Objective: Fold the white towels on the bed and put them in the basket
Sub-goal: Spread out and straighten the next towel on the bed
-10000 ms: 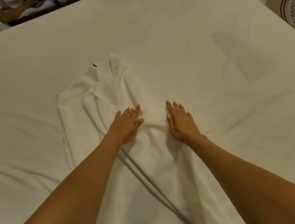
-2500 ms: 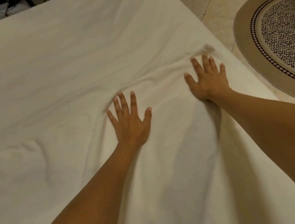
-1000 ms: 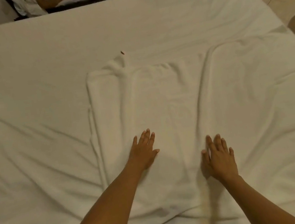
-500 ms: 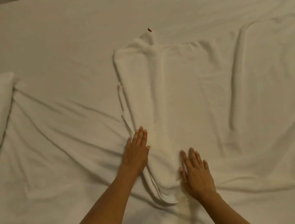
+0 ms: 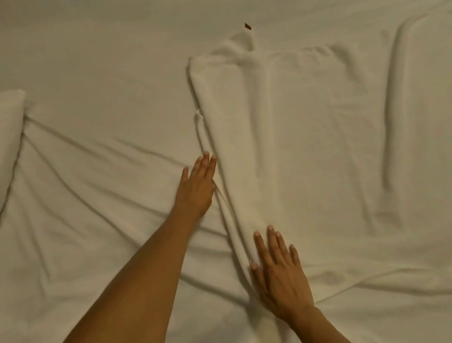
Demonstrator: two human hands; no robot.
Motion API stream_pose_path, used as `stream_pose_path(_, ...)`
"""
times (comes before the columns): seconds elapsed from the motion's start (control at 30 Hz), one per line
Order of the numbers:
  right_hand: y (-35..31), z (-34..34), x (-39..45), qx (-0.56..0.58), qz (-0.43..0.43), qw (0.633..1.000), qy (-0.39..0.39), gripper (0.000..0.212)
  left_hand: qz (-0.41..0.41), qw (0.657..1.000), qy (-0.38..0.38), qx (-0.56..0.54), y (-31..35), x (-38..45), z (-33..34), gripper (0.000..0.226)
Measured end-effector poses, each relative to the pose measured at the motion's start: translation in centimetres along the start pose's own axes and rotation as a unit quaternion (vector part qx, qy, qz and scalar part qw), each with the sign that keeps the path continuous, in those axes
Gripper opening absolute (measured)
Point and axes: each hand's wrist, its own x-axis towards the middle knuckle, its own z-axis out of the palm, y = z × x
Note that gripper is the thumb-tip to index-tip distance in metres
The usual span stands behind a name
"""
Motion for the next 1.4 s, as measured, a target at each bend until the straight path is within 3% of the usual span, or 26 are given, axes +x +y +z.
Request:
stream_pose_path(0.33,1.0,0.6,3.0,0.032,0.017,0.997,0.061,0.062,0.066,0.995,0.002,0.074,-1.0,2.4,0.5,0.062)
stream_pose_path(0.5,2.2,0.4,3.2,0.081,0.096,0.981,0.146,0.062,0.100,0.992,0.016,0.077,-1.4,2.6,0.2,0.056)
stream_pose_path(0.67,2.0,0.1,3.2,0.037,0.084,0.985,0.146,0.056,0.115,0.991,0.031,0.057,-1.6,2.4,0.2,0.054)
stream_pose_path(0.77,0.9,-0.2,2.7,-0.030,0.002,0.986,0.162,0.070,0.120,0.991,0.037,0.043,-1.7,2.2,0.4,0.053)
stream_pose_path(0.83,0.3,0.4,2.0,-0.080,-0.054,0.982,0.164,0.068,0.118,0.991,0.038,0.043,-1.6,2.1,0.7,0.055)
stream_pose_path(1.03,-0.4,1.8,1.3,-0.129,-0.069,0.982,0.120,0.061,0.068,0.997,0.028,0.014,-0.6,2.2,0.8,0.066)
stream_pose_path(1.2,-0.9,1.2,1.9,-0.109,0.015,0.988,0.110,0.051,0.074,0.997,0.020,0.012,-0.5,2.8,0.4,0.064)
stream_pose_path(1.4,-1.3,2.4,2.9,-0.125,0.068,0.984,0.105,0.067,0.059,0.998,0.010,-0.025,-0.2,2.6,0.8,0.063)
